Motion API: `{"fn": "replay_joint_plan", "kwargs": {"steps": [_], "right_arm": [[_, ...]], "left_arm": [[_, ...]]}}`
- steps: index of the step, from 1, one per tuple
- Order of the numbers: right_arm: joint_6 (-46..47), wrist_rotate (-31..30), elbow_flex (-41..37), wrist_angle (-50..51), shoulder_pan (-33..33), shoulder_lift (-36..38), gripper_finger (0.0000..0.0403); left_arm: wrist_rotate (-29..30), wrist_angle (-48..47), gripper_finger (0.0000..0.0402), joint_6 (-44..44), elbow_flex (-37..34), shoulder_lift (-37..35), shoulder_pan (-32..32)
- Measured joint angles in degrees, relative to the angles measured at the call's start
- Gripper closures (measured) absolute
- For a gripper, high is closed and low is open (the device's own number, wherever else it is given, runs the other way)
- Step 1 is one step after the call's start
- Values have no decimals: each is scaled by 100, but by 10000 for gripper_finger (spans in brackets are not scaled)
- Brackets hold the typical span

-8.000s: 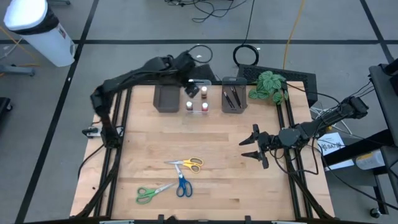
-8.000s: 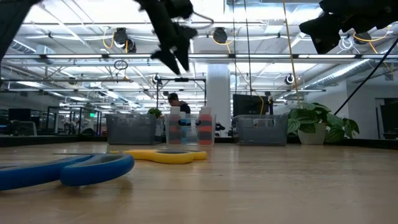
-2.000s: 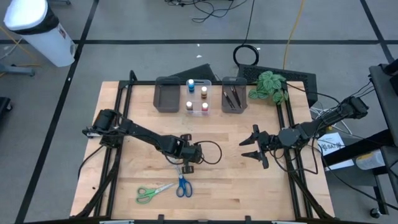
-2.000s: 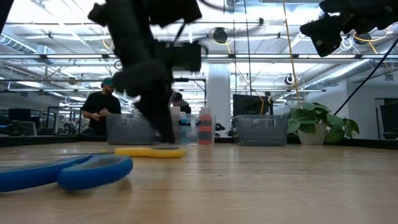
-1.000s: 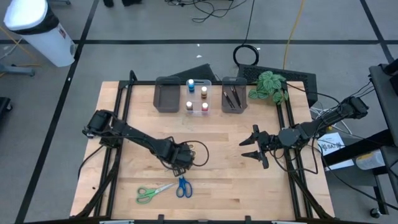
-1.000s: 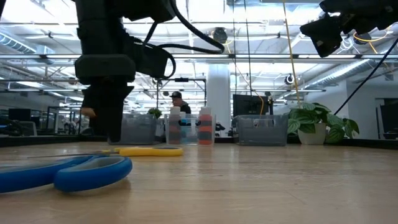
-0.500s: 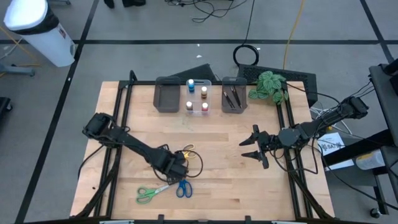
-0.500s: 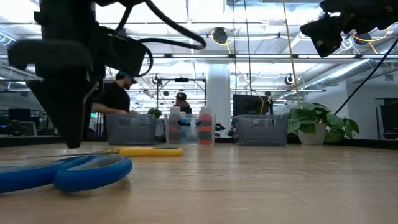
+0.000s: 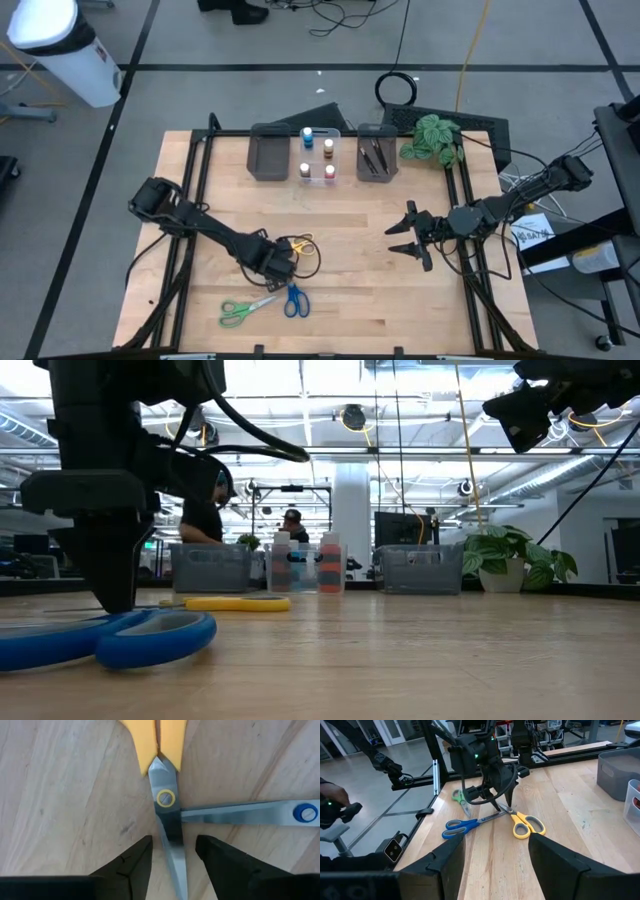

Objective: Pick & Place Paint Supplies
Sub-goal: Put the yellow scissors into the left black bin

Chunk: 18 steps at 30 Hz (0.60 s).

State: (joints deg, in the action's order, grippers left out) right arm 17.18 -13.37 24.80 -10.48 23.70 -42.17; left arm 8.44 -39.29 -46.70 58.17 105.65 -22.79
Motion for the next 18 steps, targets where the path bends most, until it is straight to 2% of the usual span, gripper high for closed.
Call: {"fn": "replay_joint_plan", "kwargs": {"steps": [5,12,18], "right_arm": [[-2,-2,0,0,0,0,200],[-4,-2,0,0,0,-2,200],[-4,-4,0,0,0,-2,200]], "left_arm": [[-37,-14,272,120,-74,-7,41],[97,-132,388,173,-91,-3,50],[141,-122,397,347,-91,-3,32]]}}
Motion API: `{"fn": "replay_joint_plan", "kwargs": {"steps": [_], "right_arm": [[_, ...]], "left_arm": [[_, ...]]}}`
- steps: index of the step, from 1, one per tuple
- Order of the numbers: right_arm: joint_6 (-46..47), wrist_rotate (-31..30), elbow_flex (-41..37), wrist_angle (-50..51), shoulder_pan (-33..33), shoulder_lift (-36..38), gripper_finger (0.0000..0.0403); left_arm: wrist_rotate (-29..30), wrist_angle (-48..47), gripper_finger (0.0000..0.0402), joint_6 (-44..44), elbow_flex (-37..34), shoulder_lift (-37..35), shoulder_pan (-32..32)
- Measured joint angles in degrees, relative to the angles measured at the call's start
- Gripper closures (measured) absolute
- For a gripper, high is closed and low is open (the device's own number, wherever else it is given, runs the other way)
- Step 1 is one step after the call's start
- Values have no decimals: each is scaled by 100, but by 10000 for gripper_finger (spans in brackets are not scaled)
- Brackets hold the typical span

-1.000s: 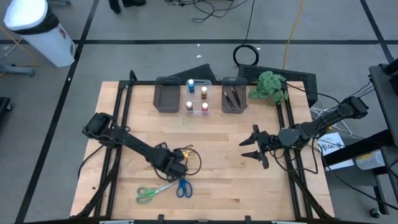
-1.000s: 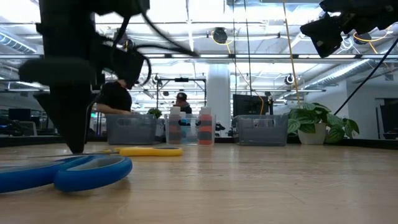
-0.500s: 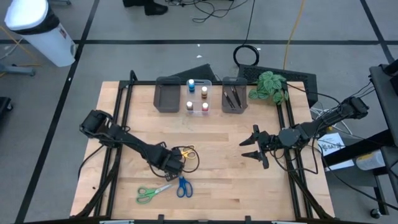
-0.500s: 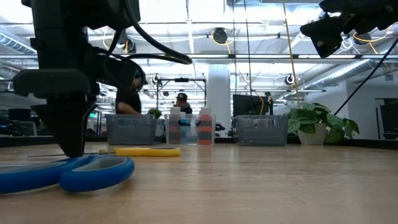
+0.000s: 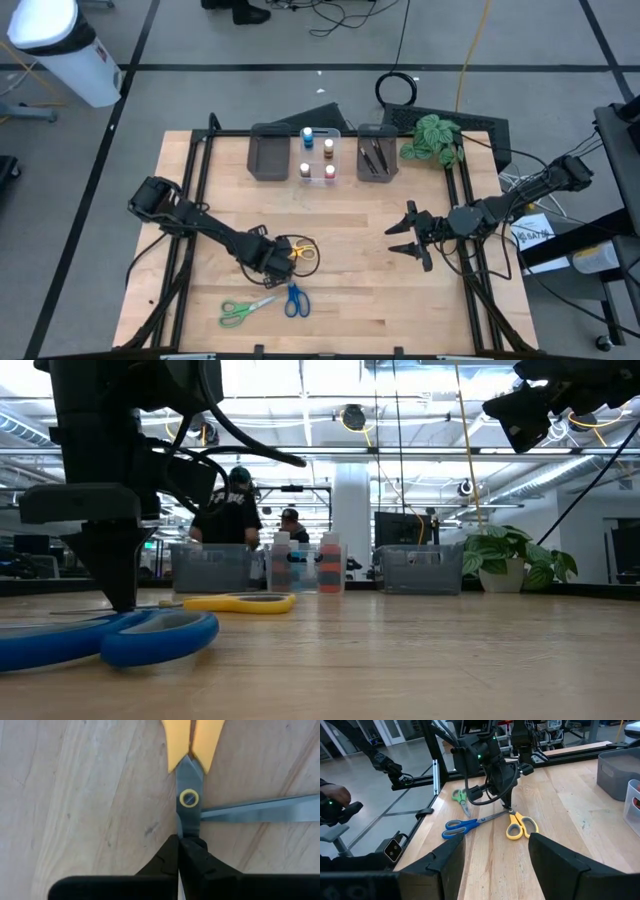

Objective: Pick & Place Paint Supplies
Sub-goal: Put the yellow scissors into the left black bin

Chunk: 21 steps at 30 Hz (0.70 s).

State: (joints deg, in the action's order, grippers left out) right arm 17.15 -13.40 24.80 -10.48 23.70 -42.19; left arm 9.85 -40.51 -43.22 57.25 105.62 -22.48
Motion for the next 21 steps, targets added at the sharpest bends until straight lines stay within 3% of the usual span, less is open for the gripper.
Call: {"fn": "replay_joint_plan", "kwargs": {"steps": [5,8,14,21], "right_arm": [[54,-18,-3,-111,2,-73,200],[132,-29,-188,-953,2,-441,200],[172,36,-349,-2770,-146,-2046,200],[773,1020,389,-2961,-715,-3917,198]], "left_arm": [[99,22,398,94,-7,0,-13],[146,31,398,111,-9,0,-16],[272,108,399,252,-24,0,-20],[583,335,400,600,-42,11,-16]]}}
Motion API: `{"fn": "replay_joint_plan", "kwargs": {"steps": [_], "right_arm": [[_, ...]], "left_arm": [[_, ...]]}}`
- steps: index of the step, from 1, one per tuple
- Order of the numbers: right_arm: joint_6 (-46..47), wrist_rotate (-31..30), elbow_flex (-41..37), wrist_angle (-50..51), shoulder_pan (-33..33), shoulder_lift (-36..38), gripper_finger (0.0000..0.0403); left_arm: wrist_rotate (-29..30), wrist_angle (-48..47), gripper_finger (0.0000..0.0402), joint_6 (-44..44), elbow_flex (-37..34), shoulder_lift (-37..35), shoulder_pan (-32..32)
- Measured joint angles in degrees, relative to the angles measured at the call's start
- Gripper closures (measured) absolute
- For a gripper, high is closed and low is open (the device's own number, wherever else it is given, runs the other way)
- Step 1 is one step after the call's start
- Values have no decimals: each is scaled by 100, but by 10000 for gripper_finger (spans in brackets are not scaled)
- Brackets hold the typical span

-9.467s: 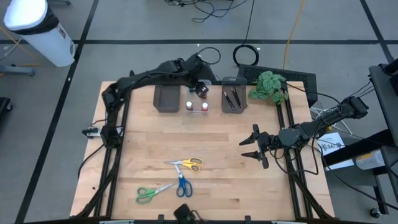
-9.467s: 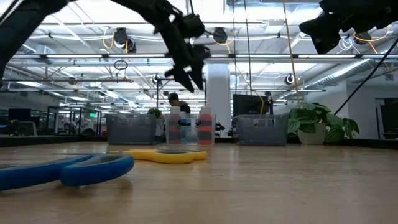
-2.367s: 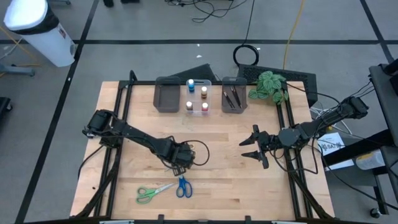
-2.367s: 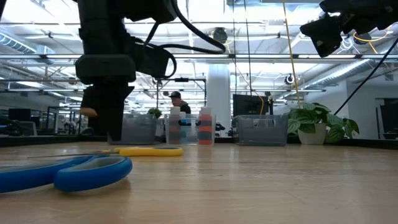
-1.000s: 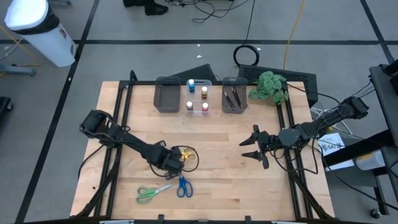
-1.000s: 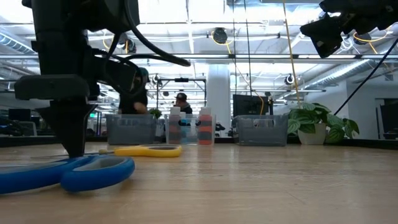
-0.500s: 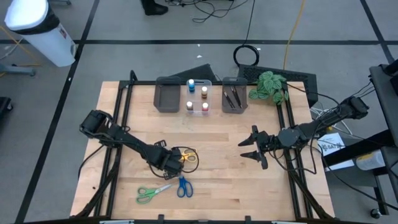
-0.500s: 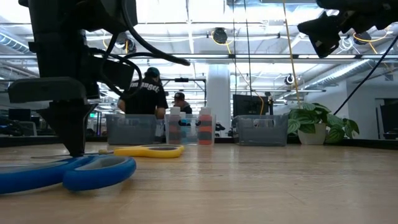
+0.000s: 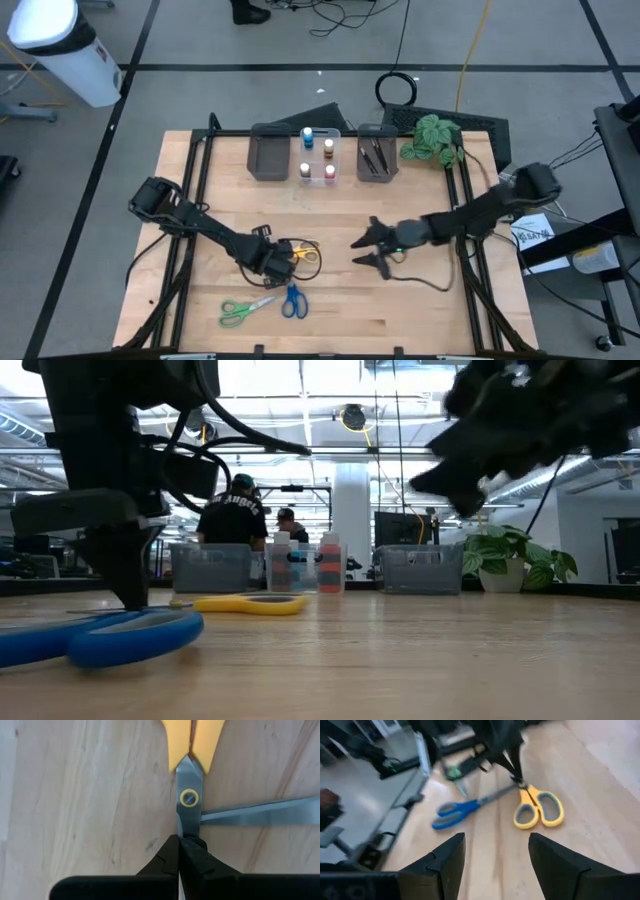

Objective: Pick & Place Paint Supplies
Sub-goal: Put the yellow scissors into the left black bin

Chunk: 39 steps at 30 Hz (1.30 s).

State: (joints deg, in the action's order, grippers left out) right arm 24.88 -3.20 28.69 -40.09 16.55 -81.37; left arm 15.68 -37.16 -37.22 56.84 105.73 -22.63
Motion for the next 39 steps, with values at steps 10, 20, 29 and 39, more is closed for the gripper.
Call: {"fn": "replay_joint_plan", "kwargs": {"steps": [10,20,29,39], "right_arm": [[-393,46,1289,126,-484,-2225,189],[1589,345,1708,1037,-1334,-2756,197],[1469,586,1690,463,-1340,-2792,202],[-306,743,1668,205,-896,-2819,202]], "left_arm": [[523,735,401,456,-13,43,39],[693,1456,401,484,-434,6,35],[718,1629,401,630,-504,0,38],[546,1738,401,650,-505,0,166]]}}
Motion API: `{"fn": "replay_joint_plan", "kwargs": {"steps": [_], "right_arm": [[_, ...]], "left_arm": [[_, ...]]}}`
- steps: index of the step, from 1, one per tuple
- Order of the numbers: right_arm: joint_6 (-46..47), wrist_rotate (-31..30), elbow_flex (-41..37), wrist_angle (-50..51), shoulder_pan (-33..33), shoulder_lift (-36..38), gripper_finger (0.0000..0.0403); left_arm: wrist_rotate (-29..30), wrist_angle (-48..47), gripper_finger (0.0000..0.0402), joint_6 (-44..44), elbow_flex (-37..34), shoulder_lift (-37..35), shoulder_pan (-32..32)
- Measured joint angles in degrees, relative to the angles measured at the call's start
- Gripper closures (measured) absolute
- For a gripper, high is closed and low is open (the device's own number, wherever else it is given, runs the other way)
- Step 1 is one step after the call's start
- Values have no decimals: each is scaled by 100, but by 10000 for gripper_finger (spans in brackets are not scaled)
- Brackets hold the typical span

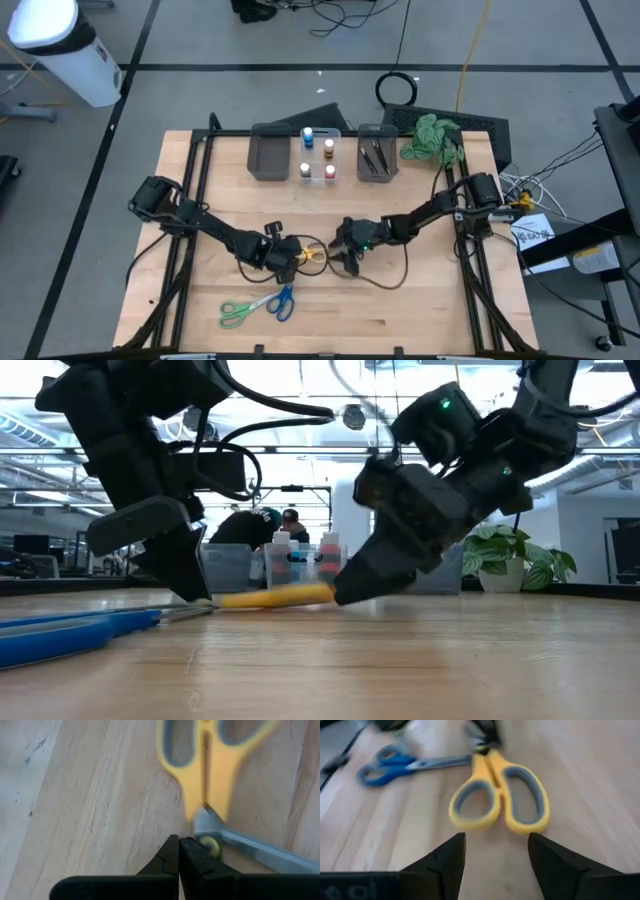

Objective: Pick & Place Paint Supplies
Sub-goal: Put the yellow scissors into the left black bin

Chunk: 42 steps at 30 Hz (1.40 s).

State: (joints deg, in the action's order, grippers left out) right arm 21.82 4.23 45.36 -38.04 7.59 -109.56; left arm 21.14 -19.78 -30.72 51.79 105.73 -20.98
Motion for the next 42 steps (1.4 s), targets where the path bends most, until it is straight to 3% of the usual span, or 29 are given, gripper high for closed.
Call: {"fn": "replay_joint_plan", "kwargs": {"steps": [4,11,16,25,29,34,42], "right_arm": [[-1178,-215,14,-77,180,22,202],[-2892,-1421,15,-80,509,22,202],[-3910,-1617,15,-31,791,22,202],[-4056,-2016,26,-213,1053,-189,202],[-3859,-2036,38,-503,1010,-382,202],[-3707,-1792,41,-512,955,-400,202],[-3628,-1772,94,-520,960,-413,202]], "left_arm": [[-58,8,401,1,0,0,7],[-138,62,401,0,-2,2,35],[-199,64,401,0,0,2,53],[-256,28,401,-75,42,-36,53],[-275,-249,400,-156,167,-380,22],[-722,-335,382,-235,226,-907,-77],[-655,-1242,382,-1000,241,-529,-390]]}}
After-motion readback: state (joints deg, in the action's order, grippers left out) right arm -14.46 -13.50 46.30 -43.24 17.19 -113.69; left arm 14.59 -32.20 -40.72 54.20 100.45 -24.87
